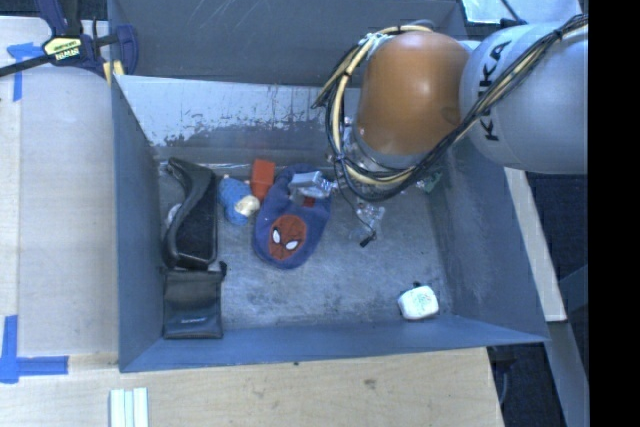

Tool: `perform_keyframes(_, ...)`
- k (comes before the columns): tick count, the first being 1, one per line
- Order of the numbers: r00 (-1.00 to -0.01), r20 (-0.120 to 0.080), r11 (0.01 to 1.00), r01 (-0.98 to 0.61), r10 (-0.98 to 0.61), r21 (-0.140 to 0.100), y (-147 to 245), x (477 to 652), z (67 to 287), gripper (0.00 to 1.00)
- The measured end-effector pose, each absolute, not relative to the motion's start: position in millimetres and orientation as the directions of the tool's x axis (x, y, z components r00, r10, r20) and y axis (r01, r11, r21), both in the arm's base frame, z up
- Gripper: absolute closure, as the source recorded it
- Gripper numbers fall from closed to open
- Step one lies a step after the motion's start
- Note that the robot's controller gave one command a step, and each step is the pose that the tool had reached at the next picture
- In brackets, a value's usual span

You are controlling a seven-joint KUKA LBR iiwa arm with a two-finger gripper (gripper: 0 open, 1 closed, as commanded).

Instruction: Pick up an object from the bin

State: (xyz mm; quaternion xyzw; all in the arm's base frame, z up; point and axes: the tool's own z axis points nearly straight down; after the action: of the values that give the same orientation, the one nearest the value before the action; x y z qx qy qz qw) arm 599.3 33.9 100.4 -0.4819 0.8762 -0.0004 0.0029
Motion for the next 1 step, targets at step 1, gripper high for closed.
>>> perform_keyframes(1,-0.376,-0.008,0.376,-0.927,-0.927,-0.009,39.1,610.0,71.9,0.0)
